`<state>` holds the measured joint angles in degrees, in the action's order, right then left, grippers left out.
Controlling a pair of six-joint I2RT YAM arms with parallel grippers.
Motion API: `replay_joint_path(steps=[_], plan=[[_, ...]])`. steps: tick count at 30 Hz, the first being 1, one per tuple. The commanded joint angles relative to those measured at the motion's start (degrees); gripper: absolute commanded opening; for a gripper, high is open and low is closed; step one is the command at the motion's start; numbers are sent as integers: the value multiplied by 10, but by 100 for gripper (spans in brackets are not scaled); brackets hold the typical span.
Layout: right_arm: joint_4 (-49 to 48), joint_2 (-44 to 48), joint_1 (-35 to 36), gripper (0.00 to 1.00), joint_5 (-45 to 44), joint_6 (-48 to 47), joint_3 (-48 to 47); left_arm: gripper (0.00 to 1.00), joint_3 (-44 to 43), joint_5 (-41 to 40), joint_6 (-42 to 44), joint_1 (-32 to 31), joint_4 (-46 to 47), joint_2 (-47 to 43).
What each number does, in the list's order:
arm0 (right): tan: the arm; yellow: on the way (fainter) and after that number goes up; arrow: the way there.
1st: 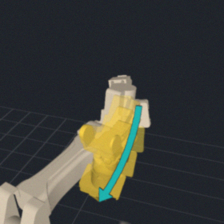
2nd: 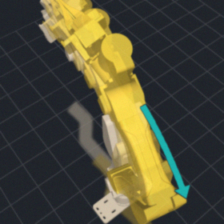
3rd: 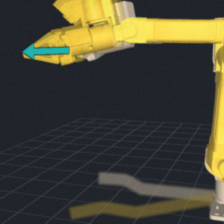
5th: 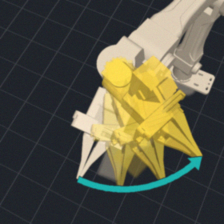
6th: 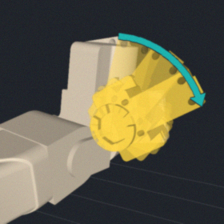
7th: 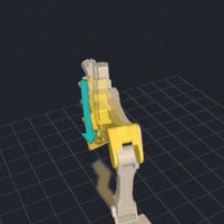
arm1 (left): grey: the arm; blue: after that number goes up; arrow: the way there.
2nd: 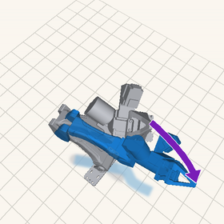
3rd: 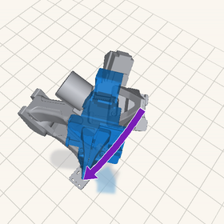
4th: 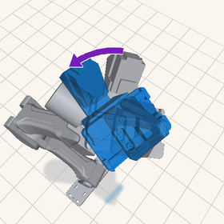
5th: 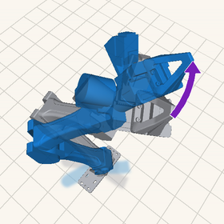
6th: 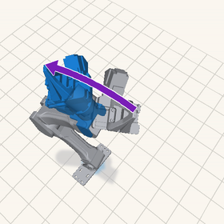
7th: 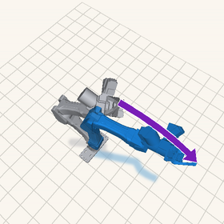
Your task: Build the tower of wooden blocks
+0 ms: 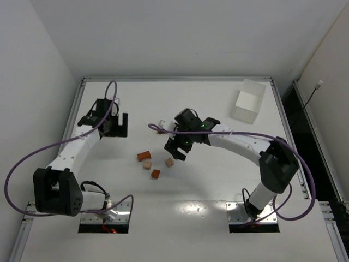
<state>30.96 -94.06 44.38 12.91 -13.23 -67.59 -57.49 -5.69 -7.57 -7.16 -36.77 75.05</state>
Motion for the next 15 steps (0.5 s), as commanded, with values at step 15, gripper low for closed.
replay_joint_path(steps=[15], plan=[[-3, -163, 45, 73, -14, 99, -127, 93, -2, -53, -37, 119, 12, -22]])
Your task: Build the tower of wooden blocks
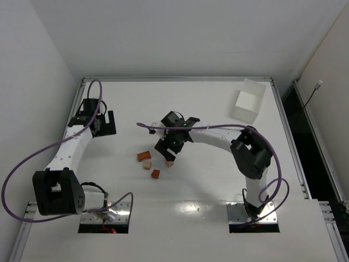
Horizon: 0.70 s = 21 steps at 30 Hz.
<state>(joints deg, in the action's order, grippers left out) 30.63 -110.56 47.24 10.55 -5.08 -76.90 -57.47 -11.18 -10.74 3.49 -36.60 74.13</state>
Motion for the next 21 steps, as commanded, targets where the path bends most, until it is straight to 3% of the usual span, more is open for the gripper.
replay_joint_path(steps=[1, 8, 21], plan=[[0, 2, 16, 72, 10, 17, -33, 93, -2, 2, -5, 13, 10, -13], [6, 8, 41, 66, 10, 23, -8, 93, 3, 7, -5, 13, 15, -13], [-5, 1, 47, 64, -20, 39, 11, 93, 9, 13, -5, 13, 21, -13]])
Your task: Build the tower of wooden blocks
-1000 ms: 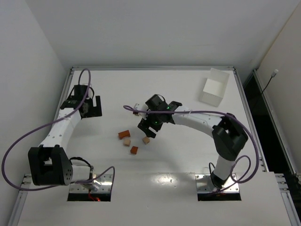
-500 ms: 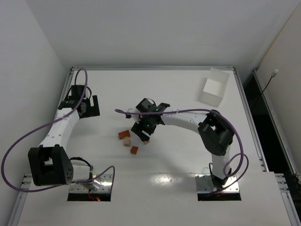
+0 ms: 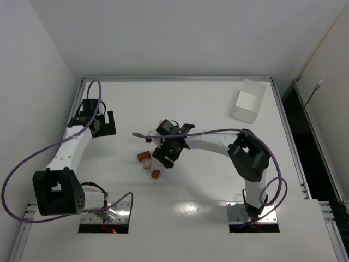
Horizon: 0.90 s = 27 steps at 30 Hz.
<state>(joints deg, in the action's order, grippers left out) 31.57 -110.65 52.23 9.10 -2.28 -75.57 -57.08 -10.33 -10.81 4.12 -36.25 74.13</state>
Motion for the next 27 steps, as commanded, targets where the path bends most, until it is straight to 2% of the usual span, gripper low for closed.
replay_joint_path(steps=[1, 4, 12, 14, 15, 18, 19, 24, 27], plan=[[-14, -5, -3, 62, -6, 11, -2, 93, 5, 5, -4, 6, 17, -13], [-14, -12, -3, 57, -6, 17, -8, 93, 5, 5, -4, 12, 17, -13], [-8, -31, -3, 55, -6, 17, -13, 93, 5, 10, -4, 12, 17, -7], [-8, -31, -3, 47, -6, 22, -13, 93, 5, 10, -4, 12, 17, -7], [-13, -36, -3, 35, -18, 22, -13, 93, 5, 10, -4, 12, 17, -7], [-13, -36, -3, 14, -35, 22, -13, 93, 10, 10, 1, 12, 17, -7], [-13, -36, -3, 0, -41, 22, -13, 93, 10, 10, 1, 12, 22, -7], [-13, 10, -13, 0, -101, 22, -25, 93, 28, 33, 6, 12, 22, -13], [-19, 57, -45, 0, -114, -15, -38, 93, 28, 48, 12, 12, 28, -19]])
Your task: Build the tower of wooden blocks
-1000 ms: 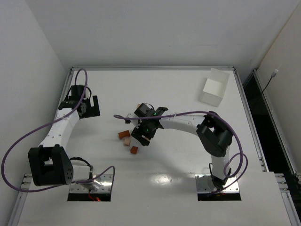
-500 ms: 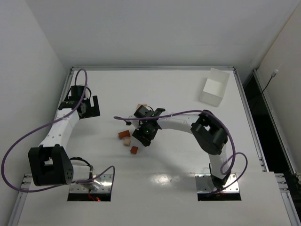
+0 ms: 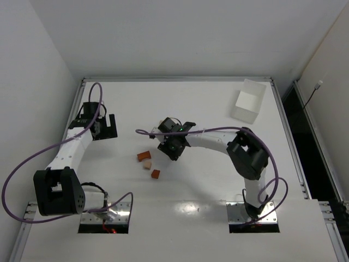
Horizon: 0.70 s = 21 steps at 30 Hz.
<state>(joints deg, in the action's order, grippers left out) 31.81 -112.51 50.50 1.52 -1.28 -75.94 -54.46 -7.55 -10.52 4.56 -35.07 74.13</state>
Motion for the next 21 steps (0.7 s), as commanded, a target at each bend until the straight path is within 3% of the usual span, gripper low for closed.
replay_joint_path(steps=[1, 5, 8, 13, 16, 21], plan=[[-22, 82, -35, 0, -31, -42, -44, 93, 1, 29, 9, 7, 16, -19], [4, 82, -100, 0, 35, -193, -138, 93, -10, 47, 22, 7, 11, -8], [64, 32, -139, 0, 116, -286, -238, 93, -21, 53, 22, 7, 5, -3], [244, -108, -184, 0, 238, -359, -481, 93, -26, 58, 27, 7, 5, 2], [297, -183, -190, 0, 269, -399, -572, 93, -32, 58, 27, 7, 5, 7], [289, -202, -190, 0, 270, -430, -560, 93, -32, 58, 27, 7, 0, 13]])
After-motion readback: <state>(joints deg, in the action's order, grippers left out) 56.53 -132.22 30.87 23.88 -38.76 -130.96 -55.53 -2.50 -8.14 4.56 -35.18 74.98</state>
